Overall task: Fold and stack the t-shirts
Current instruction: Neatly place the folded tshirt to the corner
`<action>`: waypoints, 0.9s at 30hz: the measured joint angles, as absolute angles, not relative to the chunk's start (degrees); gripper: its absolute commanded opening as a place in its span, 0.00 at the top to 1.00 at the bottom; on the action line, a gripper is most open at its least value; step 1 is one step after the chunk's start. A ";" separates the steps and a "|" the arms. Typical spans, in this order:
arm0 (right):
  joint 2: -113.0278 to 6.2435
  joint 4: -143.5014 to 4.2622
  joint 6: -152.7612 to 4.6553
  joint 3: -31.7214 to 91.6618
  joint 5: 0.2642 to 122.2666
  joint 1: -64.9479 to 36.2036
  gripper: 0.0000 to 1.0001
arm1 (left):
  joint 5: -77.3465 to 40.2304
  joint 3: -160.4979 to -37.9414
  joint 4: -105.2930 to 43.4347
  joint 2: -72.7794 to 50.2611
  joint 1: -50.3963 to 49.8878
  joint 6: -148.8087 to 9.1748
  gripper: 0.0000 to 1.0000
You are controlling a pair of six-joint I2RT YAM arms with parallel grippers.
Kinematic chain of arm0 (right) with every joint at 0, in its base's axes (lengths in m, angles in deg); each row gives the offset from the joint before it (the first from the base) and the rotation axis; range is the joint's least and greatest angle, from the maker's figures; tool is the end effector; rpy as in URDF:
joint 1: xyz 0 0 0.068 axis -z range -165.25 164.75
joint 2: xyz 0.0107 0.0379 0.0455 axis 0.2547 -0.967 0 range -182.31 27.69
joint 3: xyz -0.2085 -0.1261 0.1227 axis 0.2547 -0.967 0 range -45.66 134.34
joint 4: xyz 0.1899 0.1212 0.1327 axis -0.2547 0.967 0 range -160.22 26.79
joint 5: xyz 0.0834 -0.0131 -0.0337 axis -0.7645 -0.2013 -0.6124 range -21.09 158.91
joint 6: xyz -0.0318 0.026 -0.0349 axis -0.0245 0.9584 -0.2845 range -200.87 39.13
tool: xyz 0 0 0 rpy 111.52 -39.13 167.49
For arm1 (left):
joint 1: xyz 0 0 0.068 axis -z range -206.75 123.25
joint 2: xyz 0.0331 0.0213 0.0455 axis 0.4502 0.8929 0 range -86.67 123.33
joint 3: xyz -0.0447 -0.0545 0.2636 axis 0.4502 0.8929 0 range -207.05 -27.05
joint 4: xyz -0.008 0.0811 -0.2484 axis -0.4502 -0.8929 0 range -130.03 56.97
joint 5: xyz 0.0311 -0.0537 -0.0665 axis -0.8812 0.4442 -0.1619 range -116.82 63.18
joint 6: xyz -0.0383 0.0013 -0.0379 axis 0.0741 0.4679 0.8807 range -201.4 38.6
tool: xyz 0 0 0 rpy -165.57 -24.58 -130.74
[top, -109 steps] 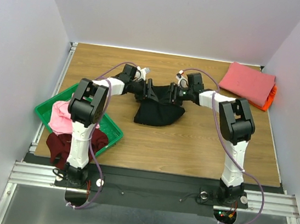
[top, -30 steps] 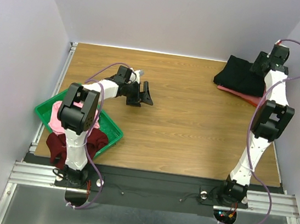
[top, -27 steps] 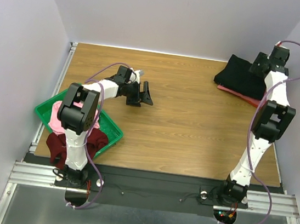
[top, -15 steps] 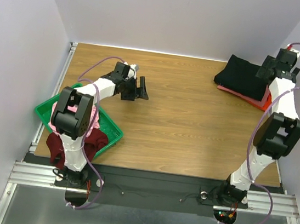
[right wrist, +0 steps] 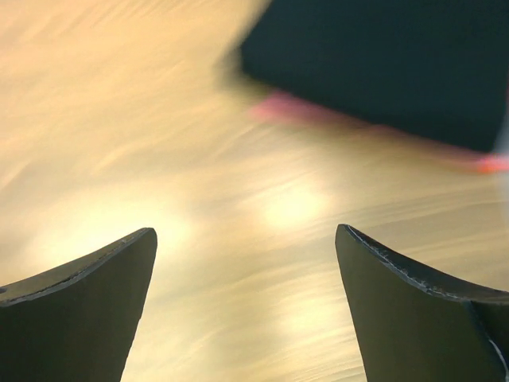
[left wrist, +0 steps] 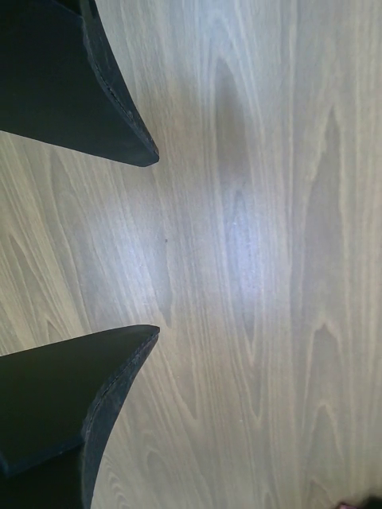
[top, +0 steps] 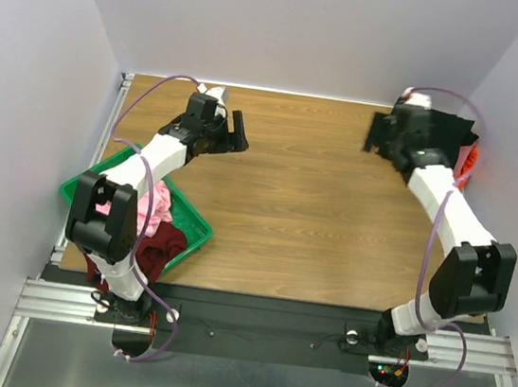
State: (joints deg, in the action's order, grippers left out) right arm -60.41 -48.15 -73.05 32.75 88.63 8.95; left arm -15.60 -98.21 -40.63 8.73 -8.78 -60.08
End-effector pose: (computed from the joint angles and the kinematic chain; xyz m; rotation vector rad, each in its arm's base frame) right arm 0.3537 0.0239 0.3388 0.2389 2.0830 -0.2223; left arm 0.3644 -0.1255 0.2730 0.0552 2.1757 -0.6074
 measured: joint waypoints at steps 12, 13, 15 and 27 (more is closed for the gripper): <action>-63.01 -49.99 -59.41 20.88 74.91 -7.46 0.00 | -20.69 -97.99 -39.91 4.60 -6.59 -59.03 0.06; -63.01 -50.51 -58.87 20.27 74.21 -7.57 0.00 | -20.82 -97.90 -39.75 4.58 -6.53 -58.89 0.06; -62.98 -51.45 -58.23 19.07 73.27 -7.59 0.00 | -21.17 -97.66 -39.27 4.42 -6.18 -58.55 0.06; -61.54 -52.76 -57.43 18.19 71.04 -7.59 0.00 | -23.22 -96.13 -38.46 1.84 -5.72 -58.41 0.06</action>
State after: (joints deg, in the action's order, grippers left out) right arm -61.54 -52.76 -57.43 18.19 71.04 -7.59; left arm -23.22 -96.13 -38.46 1.84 -5.72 -58.41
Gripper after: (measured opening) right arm 0.997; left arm 0.935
